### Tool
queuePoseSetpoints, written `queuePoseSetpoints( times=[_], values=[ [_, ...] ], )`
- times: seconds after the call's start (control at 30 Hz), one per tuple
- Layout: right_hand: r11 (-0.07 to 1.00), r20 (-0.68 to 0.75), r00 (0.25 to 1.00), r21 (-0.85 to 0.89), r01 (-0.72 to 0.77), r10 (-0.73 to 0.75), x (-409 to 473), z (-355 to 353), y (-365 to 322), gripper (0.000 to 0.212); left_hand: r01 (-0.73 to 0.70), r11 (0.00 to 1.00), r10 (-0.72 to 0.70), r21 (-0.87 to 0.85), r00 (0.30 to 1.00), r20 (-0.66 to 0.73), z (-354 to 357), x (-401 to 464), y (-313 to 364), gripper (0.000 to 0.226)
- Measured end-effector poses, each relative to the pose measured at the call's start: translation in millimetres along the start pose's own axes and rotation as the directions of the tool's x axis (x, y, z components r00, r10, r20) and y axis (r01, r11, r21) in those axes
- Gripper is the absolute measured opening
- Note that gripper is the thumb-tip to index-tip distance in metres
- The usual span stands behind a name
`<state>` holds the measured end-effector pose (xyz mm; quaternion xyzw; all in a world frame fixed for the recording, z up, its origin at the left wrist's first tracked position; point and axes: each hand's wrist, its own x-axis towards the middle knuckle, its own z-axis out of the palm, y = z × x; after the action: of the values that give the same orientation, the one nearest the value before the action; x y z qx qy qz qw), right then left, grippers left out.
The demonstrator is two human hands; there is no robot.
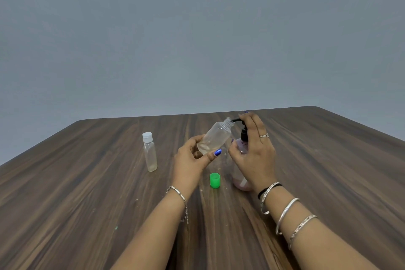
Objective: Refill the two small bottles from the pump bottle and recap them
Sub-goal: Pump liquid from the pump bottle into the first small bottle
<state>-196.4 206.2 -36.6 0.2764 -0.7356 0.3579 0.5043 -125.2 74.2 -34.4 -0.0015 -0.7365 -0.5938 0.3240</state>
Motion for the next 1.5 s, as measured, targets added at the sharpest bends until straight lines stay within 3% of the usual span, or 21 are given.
queuePoseSetpoints(
  times=[0.2,0.47,0.77,1.27,1.5],
  values=[
    [1.0,-0.016,1.0,0.021,-0.004,0.004,0,-2,0,0.044,0.005,1.0,-0.006,0.017,1.0,0.016,0,-2,0,0.039],
    [1.0,0.009,1.0,-0.027,0.008,-0.007,2,-9,-2,0.056,-0.007,0.999,0.006,0.042,1.0,0.013,0,1,-1,0.04],
    [0.999,-0.106,0.994,0.043,-0.013,0.017,16,-16,-4,0.031,-0.002,0.999,0.002,0.054,1.0,0.002,-1,2,-2,0.039],
    [0.998,-0.1,0.995,0.06,-0.016,0.022,17,-13,0,0.041,0.006,0.998,-0.007,0.055,1.0,0.017,1,-1,-1,0.039],
    [0.987,-0.064,0.996,0.152,-0.05,0.06,22,-20,-6,0.039,-0.01,0.998,0.009,0.056,1.0,0.012,0,0,0,0.038]
  ],
)
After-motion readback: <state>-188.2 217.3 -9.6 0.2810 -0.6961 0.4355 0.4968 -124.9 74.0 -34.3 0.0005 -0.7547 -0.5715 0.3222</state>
